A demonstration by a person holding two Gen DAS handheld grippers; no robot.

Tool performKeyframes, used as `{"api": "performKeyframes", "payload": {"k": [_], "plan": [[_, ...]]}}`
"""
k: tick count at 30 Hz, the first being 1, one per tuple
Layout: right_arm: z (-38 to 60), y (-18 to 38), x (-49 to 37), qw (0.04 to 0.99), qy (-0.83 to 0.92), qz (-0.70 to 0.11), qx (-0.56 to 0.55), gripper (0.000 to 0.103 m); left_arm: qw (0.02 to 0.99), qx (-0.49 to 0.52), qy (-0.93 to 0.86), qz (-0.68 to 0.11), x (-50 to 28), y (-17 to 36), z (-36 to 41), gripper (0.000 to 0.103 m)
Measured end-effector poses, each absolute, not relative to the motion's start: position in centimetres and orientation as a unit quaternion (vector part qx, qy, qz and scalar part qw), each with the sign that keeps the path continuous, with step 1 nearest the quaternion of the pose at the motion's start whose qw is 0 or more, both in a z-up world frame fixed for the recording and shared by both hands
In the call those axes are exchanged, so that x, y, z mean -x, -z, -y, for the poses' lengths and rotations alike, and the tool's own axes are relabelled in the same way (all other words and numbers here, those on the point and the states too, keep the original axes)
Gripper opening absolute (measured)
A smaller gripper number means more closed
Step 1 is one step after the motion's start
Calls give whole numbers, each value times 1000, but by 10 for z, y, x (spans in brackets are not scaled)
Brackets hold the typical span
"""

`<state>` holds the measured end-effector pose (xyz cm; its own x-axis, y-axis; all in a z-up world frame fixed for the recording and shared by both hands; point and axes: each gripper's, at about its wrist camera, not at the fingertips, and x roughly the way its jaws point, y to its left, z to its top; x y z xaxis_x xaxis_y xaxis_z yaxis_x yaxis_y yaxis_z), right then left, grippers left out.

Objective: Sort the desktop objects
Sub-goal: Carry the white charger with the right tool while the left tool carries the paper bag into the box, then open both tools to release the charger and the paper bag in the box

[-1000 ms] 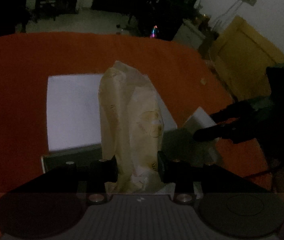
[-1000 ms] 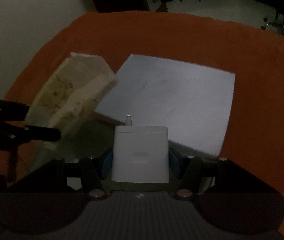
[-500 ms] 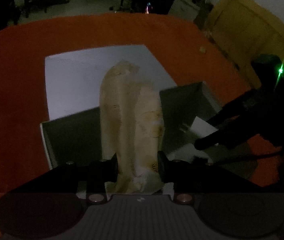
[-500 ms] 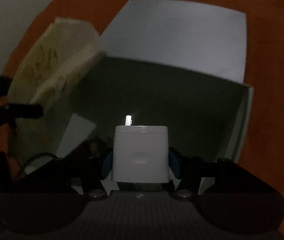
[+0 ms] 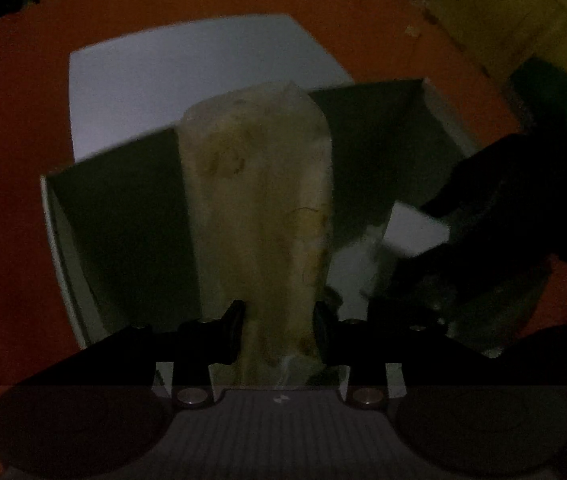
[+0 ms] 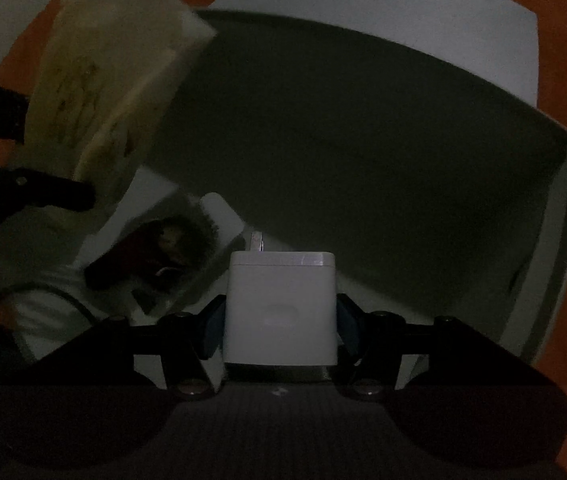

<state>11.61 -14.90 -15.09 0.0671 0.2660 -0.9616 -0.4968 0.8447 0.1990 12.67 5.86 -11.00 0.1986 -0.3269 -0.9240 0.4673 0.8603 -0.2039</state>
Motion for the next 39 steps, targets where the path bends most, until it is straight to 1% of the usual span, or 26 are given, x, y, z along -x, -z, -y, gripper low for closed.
{"api": "performKeyframes", "payload": {"k": [6,16,21,27,30,39], "plan": [[142,154,-121,739,-250,-611,132,60,759,-67,241,-601,-131,136,-55,31],[146,164,-115,740,-238,-611,145,60,762,-77,227,-602,-136,152,-45,31],[141,164,-117,749,-229,-596,175,59,768,-87,215,-597,-137,156,-45,32],[138,165,-124,745,-224,-604,172,59,766,-90,211,-601,-137,163,-43,32],[135,163,-126,747,-223,-602,176,59,768,-103,212,-596,-135,163,-42,33],[132,158,-137,749,-216,-602,172,59,768,-100,208,-597,-133,158,-44,33]]}}
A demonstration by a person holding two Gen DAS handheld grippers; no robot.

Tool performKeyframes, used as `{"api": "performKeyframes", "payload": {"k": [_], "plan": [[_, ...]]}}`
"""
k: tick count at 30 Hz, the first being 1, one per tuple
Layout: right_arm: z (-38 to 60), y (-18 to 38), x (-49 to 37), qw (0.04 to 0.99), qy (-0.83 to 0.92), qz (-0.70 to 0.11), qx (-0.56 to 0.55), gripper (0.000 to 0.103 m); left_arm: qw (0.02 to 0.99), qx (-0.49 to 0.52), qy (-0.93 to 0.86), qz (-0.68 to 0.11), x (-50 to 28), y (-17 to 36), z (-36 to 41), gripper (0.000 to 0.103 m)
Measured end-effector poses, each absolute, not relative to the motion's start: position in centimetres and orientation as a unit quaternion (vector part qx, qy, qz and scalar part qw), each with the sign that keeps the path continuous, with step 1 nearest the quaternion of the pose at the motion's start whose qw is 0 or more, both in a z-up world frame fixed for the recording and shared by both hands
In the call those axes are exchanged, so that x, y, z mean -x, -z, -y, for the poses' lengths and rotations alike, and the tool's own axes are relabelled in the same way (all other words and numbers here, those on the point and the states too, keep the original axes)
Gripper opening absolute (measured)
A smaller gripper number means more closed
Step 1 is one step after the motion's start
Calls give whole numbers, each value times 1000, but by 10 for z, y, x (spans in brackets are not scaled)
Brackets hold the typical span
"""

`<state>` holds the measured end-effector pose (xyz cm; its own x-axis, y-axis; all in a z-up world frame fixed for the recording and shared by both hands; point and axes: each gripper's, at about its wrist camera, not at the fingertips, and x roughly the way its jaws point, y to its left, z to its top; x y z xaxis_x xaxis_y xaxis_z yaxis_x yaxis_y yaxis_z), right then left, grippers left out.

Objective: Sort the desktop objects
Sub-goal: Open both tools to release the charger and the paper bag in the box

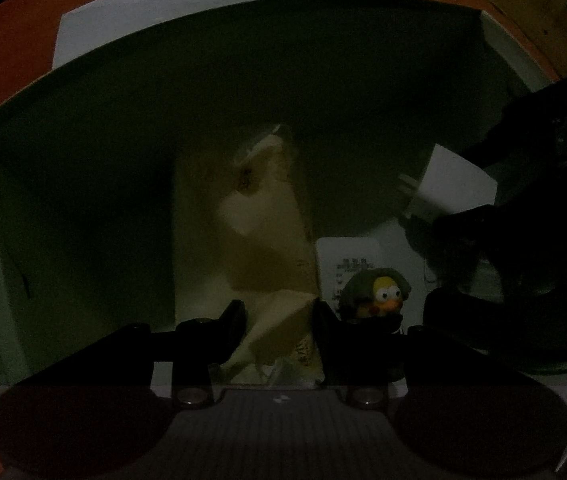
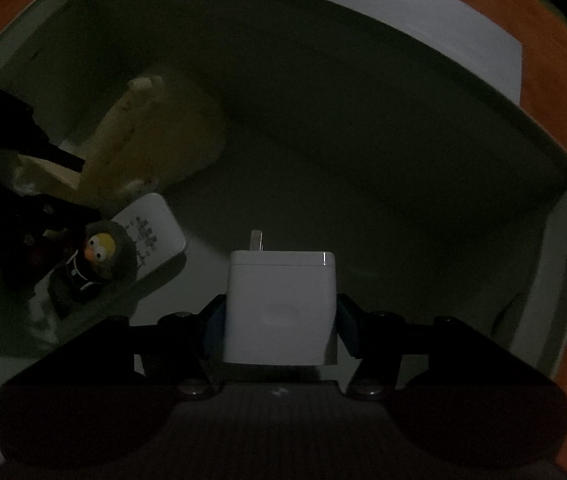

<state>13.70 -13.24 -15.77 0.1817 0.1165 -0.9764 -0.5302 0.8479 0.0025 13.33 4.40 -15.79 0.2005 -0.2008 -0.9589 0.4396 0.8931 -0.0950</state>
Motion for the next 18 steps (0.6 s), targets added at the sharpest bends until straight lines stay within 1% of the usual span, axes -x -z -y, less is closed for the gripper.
{"api": "performKeyframes", "payload": {"k": [1,2,3,5,6,7,8,9,12,15,16,18], "plan": [[132,157,-138,749,-216,-602,171,59,769,-101,208,-596,-134,158,-43,37],[132,156,-140,749,-214,-604,169,60,770,-101,208,-595,-134,158,-42,44],[132,156,-142,748,-213,-606,166,60,773,-108,205,-591,-133,157,-40,49],[133,154,-146,748,-210,-609,158,60,779,-122,200,-581,-131,155,-37,65],[133,152,-148,750,-207,-609,153,64,780,-120,199,-580,-131,154,-37,70],[134,150,-150,752,-202,-609,149,67,782,-118,198,-580,-131,153,-37,81],[134,148,-152,754,-198,-610,145,75,783,-117,197,-579,-132,152,-37,86],[134,145,-155,755,-200,-609,138,78,784,-112,199,-577,-132,150,-38,87],[137,133,-160,759,-207,-605,123,84,785,-102,206,-575,-131,145,-39,87],[144,118,-165,764,-213,-599,114,86,788,-87,213,-571,-130,137,-40,90],[163,118,-171,766,-214,-596,110,87,789,-81,215,-570,-130,135,-41,91],[166,117,-171,768,-219,-593,102,88,790,-74,218,-568,-129,128,-42,91]]}}
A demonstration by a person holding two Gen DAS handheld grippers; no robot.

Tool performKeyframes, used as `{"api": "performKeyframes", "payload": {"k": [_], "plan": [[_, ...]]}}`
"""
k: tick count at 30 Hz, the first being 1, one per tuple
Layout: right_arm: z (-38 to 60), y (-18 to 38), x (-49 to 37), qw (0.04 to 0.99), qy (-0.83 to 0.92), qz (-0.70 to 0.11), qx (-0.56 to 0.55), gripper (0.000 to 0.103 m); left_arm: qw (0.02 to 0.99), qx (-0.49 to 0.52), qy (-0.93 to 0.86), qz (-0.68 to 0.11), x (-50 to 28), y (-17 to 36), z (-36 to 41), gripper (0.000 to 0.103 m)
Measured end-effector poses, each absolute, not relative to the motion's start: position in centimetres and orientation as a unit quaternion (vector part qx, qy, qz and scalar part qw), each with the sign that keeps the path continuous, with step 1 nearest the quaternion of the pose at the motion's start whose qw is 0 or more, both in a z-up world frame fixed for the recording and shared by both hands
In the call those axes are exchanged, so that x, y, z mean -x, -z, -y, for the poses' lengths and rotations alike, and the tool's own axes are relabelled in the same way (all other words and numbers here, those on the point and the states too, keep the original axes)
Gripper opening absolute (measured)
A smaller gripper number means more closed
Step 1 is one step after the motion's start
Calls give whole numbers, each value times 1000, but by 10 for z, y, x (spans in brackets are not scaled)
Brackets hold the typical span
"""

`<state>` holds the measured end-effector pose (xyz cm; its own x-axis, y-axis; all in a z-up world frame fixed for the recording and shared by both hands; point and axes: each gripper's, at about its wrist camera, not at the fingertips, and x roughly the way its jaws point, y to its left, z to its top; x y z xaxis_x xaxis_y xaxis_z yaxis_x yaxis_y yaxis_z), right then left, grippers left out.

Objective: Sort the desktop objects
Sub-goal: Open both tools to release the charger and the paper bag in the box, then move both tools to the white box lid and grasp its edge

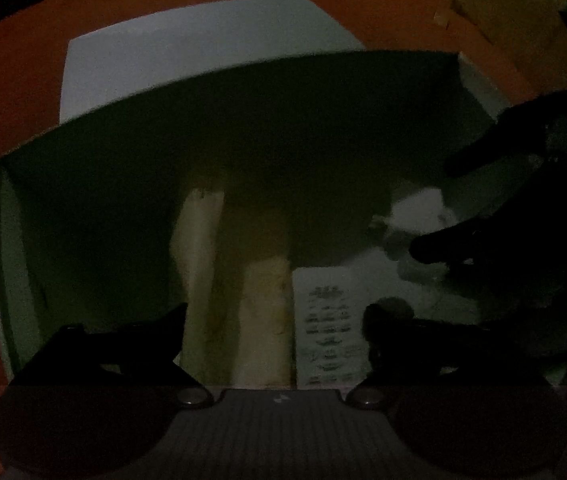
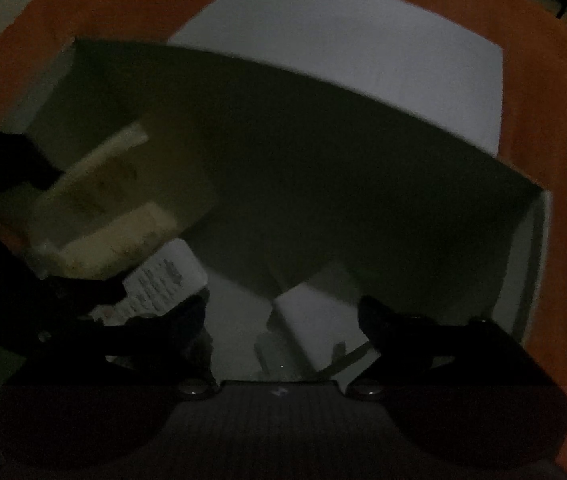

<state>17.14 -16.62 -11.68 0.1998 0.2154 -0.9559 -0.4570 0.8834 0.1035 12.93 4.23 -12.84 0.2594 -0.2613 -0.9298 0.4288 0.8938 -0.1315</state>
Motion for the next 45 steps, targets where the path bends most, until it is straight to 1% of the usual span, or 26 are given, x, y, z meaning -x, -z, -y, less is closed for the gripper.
{"api": "performKeyframes", "payload": {"k": [1,3,8,11,13,25,34,45], "plan": [[167,113,-173,768,-222,-593,98,88,792,-73,219,-566,-129,125,-43,91],[167,132,-166,767,-224,-594,94,88,793,-68,222,-563,-130,119,-45,91],[160,134,-152,768,-221,-594,90,88,795,-52,226,-561,-132,111,-44,92],[170,110,-145,770,-219,-593,84,88,795,-49,226,-561,-133,110,-43,92],[164,113,-139,774,-215,-591,77,88,796,-48,226,-560,-133,109,-42,94],[178,85,-138,786,-218,-576,48,89,800,-37,228,-553,-136,94,-43,94],[182,54,-142,801,-228,-552,28,89,821,-26,239,-517,-139,56,-46,94],[195,24,-170,822,-214,-527,11,90,850,-15,204,-485,-176,24,-68,94]]}}
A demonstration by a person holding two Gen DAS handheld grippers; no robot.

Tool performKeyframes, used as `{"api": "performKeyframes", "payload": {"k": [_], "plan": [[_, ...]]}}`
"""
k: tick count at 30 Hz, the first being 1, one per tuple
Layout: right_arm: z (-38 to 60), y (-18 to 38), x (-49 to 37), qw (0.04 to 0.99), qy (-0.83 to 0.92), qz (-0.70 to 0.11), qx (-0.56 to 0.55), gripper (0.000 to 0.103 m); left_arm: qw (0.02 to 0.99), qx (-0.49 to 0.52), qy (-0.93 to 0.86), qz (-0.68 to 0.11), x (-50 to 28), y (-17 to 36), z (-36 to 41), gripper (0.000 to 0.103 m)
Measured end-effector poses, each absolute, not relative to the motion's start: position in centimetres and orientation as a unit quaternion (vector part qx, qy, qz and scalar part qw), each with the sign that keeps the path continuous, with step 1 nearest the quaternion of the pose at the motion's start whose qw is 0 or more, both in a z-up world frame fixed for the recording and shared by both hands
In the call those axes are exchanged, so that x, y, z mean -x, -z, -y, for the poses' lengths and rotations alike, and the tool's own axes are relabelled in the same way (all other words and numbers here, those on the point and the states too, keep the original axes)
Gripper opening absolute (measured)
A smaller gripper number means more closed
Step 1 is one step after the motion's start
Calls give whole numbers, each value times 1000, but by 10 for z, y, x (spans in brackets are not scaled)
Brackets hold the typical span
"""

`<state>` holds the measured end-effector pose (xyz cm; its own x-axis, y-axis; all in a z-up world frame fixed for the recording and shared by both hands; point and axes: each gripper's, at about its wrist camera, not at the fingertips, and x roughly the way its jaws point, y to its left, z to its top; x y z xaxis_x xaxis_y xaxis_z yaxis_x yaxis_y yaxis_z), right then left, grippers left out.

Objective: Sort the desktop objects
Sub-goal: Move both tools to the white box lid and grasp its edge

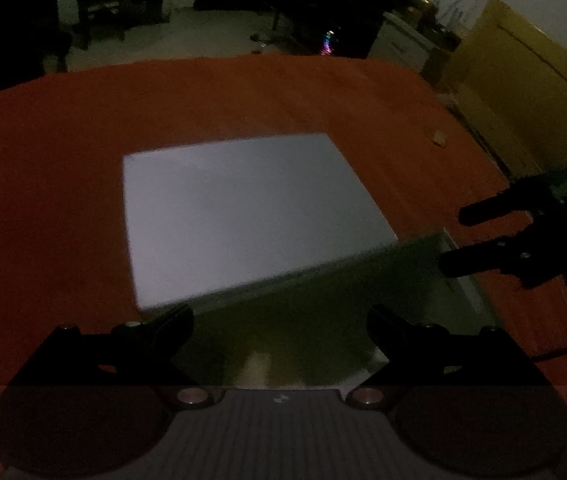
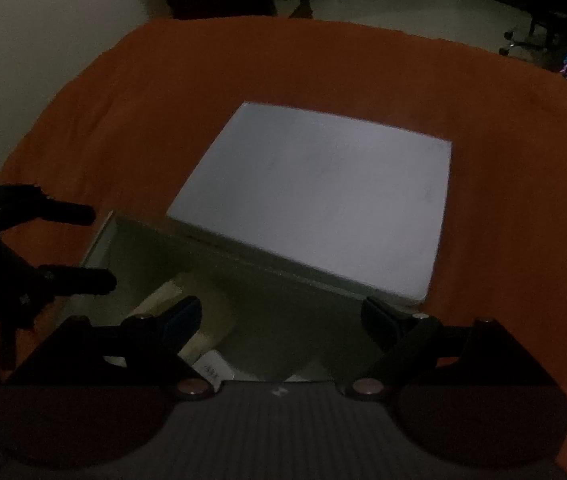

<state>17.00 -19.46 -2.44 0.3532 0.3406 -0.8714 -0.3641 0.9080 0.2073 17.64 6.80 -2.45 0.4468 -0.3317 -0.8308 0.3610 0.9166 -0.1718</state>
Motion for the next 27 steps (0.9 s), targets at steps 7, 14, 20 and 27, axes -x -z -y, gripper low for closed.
{"api": "performKeyframes", "payload": {"k": [7,14,20,27], "plan": [[206,17,-201,825,-194,-532,0,90,852,-16,184,-490,-210,21,-76,94],[225,16,-241,830,-178,-528,-17,93,857,-28,165,-488,-252,29,-86,99],[254,45,-289,839,-153,-521,-35,97,854,-18,130,-503,-307,72,-106,100],[283,106,-334,837,-104,-536,-44,97,840,21,128,-526,-342,131,-120,100]]}}
